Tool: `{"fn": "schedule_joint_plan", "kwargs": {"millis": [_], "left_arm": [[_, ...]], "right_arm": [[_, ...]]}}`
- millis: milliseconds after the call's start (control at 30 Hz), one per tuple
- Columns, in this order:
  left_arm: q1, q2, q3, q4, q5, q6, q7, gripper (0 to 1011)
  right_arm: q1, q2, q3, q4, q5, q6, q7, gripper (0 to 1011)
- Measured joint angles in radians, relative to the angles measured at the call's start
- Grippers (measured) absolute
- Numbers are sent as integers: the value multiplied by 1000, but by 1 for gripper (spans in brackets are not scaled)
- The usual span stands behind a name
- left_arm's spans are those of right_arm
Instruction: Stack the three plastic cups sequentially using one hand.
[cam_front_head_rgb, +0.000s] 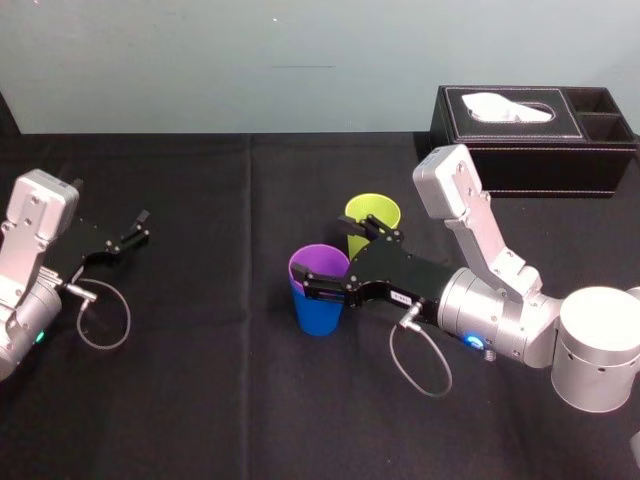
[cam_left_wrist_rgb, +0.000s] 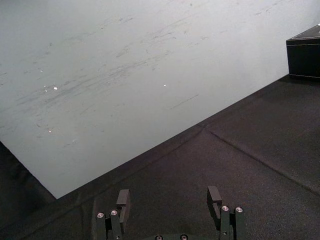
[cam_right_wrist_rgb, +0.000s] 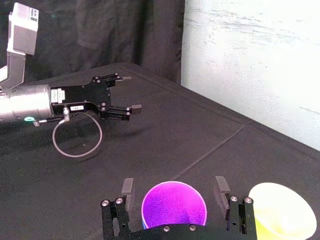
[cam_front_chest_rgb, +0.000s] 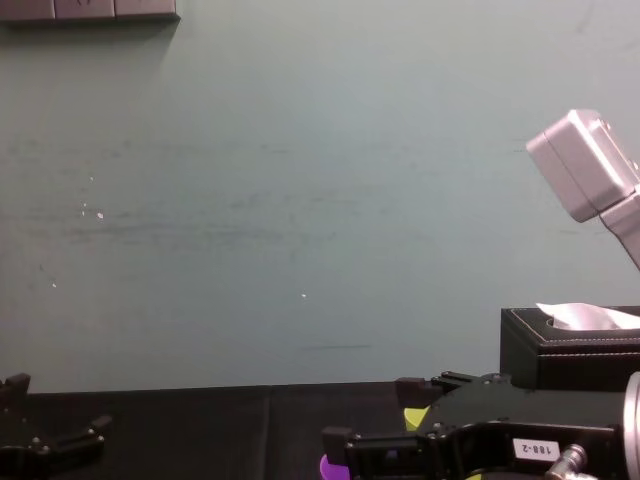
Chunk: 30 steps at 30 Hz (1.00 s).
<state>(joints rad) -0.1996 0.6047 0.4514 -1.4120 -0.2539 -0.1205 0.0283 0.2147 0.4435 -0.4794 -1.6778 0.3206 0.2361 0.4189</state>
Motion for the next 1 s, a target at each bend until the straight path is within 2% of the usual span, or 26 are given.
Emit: {"fn": "schedule_joint_plan", "kwargs": {"millis": [133,200,333,567,767,1000], "left_arm": [[0,0,0,0,0,0,0,1011],[0,0,0,0,0,0,0,1011],[0,0,0,0,0,0,0,1011],[0,0,0,0,0,0,0,1011],[0,0,0,0,0,0,0,1011],[0,0,0,0,0,0,0,1011]], "right_arm": [[-1,0,0,0,0,0,-1,1003],[-14,5,12,-22,0,-5,-13,1003],[-44,14,41,-55,3,-9,-38,1003],[-112,37,124,-103,28,-20,-80,1003],[-150,49,179,-104,53,-27,-91,1003],[-163,51,198,-75,61,-29,-97,1003]]}}
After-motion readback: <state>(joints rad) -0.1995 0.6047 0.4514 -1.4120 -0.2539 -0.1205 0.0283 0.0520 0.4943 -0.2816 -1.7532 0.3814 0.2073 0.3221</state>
